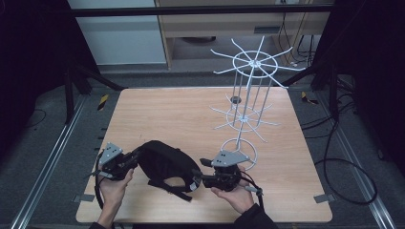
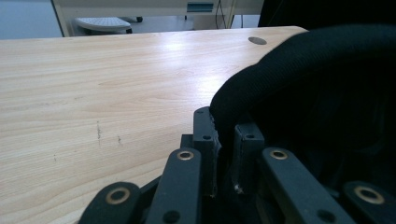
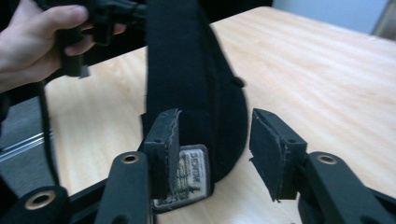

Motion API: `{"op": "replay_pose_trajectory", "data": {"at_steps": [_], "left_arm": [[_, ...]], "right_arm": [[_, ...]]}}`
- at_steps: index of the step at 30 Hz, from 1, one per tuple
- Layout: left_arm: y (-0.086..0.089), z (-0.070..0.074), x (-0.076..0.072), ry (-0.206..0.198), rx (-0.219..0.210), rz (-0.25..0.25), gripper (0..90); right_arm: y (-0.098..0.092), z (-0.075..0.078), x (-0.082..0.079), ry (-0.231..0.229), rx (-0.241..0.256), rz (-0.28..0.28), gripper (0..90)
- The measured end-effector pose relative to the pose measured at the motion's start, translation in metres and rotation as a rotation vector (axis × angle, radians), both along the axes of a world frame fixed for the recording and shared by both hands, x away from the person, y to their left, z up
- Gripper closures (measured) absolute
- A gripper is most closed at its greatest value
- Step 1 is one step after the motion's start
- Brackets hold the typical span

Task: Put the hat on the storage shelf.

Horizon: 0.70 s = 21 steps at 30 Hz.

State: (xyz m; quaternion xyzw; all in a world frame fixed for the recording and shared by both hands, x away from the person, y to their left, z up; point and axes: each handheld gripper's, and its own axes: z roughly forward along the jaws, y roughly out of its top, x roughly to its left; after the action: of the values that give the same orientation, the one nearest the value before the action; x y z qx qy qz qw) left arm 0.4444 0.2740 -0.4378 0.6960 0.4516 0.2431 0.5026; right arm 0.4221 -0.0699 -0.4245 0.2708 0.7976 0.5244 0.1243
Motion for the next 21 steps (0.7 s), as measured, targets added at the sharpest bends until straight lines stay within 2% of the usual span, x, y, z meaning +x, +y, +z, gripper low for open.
{"op": "replay_pose_trajectory", "data": {"at_steps": [3,4,6,8,10,12,14,20,21], "left_arm": [[-0.003,-0.001,0.0,-0.002,-0.009,0.003,81.7],[-0.005,-0.002,0.001,-0.002,-0.024,-0.006,81.7],[-0.007,-0.002,0.0,-0.014,-0.026,-0.016,81.6],[-0.007,-0.001,0.0,-0.024,-0.029,-0.023,81.6],[-0.005,-0.001,0.0,-0.024,-0.039,-0.023,81.5],[-0.003,-0.001,0.001,-0.023,-0.05,-0.022,81.5],[-0.003,-0.001,0.001,-0.022,-0.064,-0.03,81.5],[-0.004,0.0,0.001,-0.03,-0.078,-0.058,81.2],[-0.004,0.0,0.001,-0.029,-0.081,-0.059,80.9]], "right_arm": [[0.009,-0.005,-0.002,0.046,0.017,0.073,46.3],[0.012,-0.006,-0.002,0.05,0.012,0.084,46.6],[0.02,-0.012,-0.004,0.051,-0.033,0.098,50.9],[0.024,-0.016,-0.005,0.061,-0.046,0.113,51.5],[0.023,-0.017,-0.005,0.065,-0.037,0.122,50.7],[0.02,-0.014,-0.003,0.079,-0.001,0.13,50.1],[0.017,-0.012,-0.002,0.092,0.033,0.136,53.7],[0.021,-0.017,-0.001,0.15,0.033,0.182,58.1],[0.022,-0.017,-0.002,0.151,0.031,0.184,66.3]]}}
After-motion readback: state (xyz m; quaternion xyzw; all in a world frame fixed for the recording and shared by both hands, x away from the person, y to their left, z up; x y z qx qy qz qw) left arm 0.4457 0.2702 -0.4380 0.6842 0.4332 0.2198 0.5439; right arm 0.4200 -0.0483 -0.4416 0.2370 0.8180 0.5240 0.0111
